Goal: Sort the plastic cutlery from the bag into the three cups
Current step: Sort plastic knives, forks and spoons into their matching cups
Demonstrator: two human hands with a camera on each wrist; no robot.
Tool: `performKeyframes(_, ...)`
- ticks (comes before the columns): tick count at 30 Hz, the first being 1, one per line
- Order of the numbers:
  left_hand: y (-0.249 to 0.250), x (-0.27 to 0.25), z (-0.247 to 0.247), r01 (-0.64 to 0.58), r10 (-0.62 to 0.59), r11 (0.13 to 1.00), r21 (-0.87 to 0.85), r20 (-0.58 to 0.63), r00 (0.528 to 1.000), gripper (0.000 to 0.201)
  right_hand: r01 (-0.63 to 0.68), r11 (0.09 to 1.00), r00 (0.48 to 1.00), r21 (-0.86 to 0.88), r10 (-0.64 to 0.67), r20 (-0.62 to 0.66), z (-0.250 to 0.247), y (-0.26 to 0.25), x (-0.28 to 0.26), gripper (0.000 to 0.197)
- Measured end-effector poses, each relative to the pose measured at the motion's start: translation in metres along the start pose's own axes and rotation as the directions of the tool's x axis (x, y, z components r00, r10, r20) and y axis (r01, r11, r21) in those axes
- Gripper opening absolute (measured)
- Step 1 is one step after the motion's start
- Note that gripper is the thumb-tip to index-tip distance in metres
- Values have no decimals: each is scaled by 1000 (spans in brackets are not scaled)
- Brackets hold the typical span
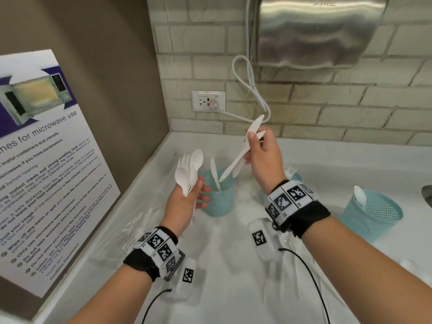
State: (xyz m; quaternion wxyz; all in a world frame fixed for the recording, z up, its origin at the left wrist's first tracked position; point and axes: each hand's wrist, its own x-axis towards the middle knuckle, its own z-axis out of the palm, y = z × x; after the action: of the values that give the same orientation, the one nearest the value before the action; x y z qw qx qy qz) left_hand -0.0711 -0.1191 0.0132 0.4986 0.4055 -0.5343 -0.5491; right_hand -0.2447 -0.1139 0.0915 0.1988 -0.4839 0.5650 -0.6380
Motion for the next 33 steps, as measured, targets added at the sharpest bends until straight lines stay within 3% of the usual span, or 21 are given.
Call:
performKeyframes(2,0,2,-2,-23,22,1000,21,15,1000,11,-8,998,998,-59,11,55,8,6,0,18)
performKeyframes(6,3,0,1,-73,69,997,36,87,994,14,-166,972,964,-167,196,181,21,37,-6,21)
performKeyframes(8,5,0,3,-84,80,996,40,100,992,15,-184,950,942,-252,244,230,19,45,-7,29)
performKeyframes(11,7,-1,6,-92,88,995,34,114,990,15,-131,897,961,-422,219,168,13,44,-12,37)
performKeyframes(13,8,0,7,-99,93,994,49,115,989,15,-93,934,991,-344,122,63,12,32,-19,32)
performKeyframes(15,6,2,10,-96,88,992,75,111,990,15,6,989,1000,-150,-3,23,12,17,-29,18)
performKeyframes(18,4,2,14,-104,88,981,166,102,991,18,-29,996,976,89,9,217,12,-6,-43,4)
performKeyframes(21,5,0,18,-160,135,934,318,98,986,29,-101,991,953,84,72,296,15,-6,-47,11)
performKeyframes(23,6,-1,20,-190,160,922,338,114,980,22,-147,985,951,95,114,289,15,-3,-45,3)
performKeyframes(27,7,-5,18,-147,119,951,271,118,986,20,-189,978,938,88,154,311,6,0,-42,9)
performKeyframes(31,9,-7,18,-121,91,971,205,149,985,39,-182,980,940,83,149,308,-1,4,-39,13)
performKeyframes(33,9,-7,20,-106,83,984,143,156,984,34,-167,984,942,65,140,307,-3,7,-38,15)
